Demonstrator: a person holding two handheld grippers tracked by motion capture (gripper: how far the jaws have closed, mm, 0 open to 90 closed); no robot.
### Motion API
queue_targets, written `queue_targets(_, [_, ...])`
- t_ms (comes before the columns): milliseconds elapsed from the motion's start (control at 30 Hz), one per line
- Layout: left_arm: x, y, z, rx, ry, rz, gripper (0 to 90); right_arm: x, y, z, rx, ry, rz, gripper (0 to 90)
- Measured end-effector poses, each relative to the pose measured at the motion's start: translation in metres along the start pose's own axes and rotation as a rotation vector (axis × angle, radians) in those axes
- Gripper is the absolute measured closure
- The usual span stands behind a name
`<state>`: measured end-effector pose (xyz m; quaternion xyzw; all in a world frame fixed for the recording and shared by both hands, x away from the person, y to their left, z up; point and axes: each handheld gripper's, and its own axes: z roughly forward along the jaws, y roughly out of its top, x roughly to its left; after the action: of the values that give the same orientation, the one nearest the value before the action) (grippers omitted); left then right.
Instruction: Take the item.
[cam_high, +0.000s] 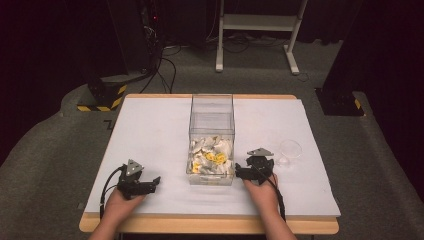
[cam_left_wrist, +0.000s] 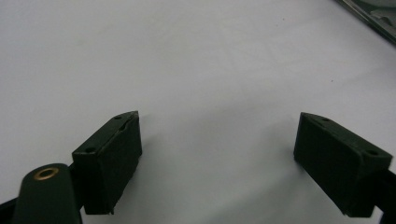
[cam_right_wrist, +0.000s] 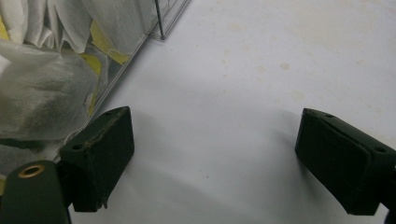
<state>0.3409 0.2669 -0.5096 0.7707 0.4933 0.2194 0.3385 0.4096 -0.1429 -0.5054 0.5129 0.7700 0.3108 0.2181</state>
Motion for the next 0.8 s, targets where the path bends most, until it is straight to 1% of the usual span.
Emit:
queue_targets(267, [0.000,0.000,0.000,0.000,0.000,0.000,15.7,0.000,0.000,0.000,-0.001,0.000,0.000,12.1])
queue_targets(400, [0.000,0.000,0.000,-0.001,0.000,-0.001,15.6,0.000,0.000,-0.001,-0.006,0.000,-0.007,12.9])
queue_targets(433, [0.000,0.000,0.000,-0.001,-0.001,-0.004,15.6,0.001,0.000,-0.002,-0.009,-0.008,-0.018,12.9])
queue_targets(533, [0.000,0.000,0.000,-0.001,0.000,-0.003,15.6,0.000,0.000,-0.004,-0.022,-0.009,-0.013,12.9])
queue_targets(667, [0.000,0.000,0.000,0.000,0.000,0.000,15.6,0.001,0.000,-0.007,-0.024,-0.009,-0.022,13.2])
queue_targets(800, [0.000,0.000,0.000,-0.001,-0.001,-0.003,15.6,0.002,0.002,-0.013,-0.041,-0.011,-0.029,13.8])
